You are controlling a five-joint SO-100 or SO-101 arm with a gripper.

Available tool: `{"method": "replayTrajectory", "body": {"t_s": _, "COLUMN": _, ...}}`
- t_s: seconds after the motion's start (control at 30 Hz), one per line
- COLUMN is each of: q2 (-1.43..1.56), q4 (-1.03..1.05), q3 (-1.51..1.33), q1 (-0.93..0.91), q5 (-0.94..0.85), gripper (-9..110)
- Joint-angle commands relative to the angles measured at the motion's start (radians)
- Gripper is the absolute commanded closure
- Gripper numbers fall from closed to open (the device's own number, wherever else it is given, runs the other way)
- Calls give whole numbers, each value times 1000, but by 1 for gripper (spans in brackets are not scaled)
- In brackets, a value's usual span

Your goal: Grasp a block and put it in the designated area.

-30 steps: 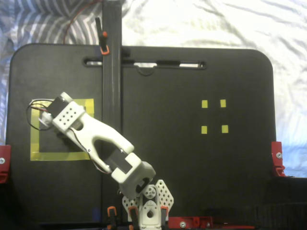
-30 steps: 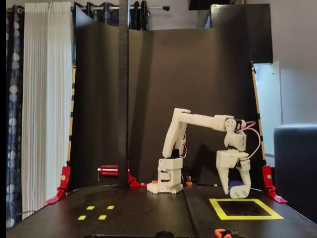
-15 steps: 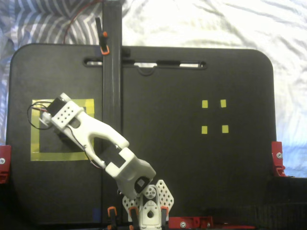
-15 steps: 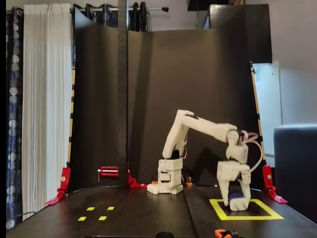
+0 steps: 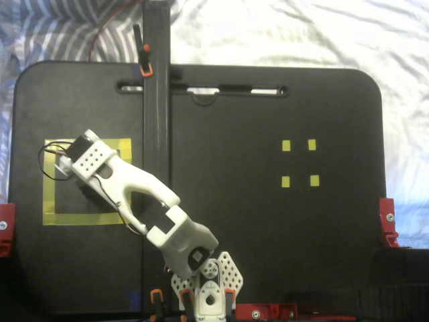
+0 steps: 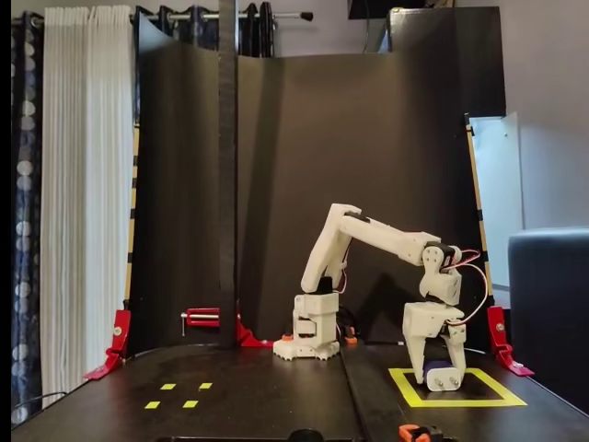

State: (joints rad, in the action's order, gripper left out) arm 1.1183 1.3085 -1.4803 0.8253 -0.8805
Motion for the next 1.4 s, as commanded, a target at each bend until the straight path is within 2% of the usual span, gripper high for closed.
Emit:
{"method": "replayTrajectory", "body": {"t_s": 0.0, "q2": -3, "q4": -12, "q3": 2, "q1": -8, "q5": 2, "gripper": 78}}
{"method": "replayTrajectory", "body": {"t_s": 0.13, "q2": 0, "q4": -11, "q3": 2, "q1": -8, "q5": 0, "gripper": 76}}
{"method": "replayTrajectory", "body": {"t_s": 0.3, "q2": 6, "q4": -8, "q3": 2, "q1": -8, "q5": -2, "gripper": 64}}
{"method": "replayTrajectory", "body": {"t_s": 0.47, "q2": 11, "q4": 2, "q3": 2, "q1": -5, "q5": -3, "gripper": 60}}
{"method": "replayTrajectory", "body": {"t_s": 0.87, "q2": 57, "q4": 34, "q3": 3, "q1": -8, "q5": -12, "gripper": 59}}
{"method": "replayTrajectory", "body": {"t_s": 1.37, "q2": 307, "q4": 158, "q3": 8, "q1": -32, "q5": -14, "gripper": 59}}
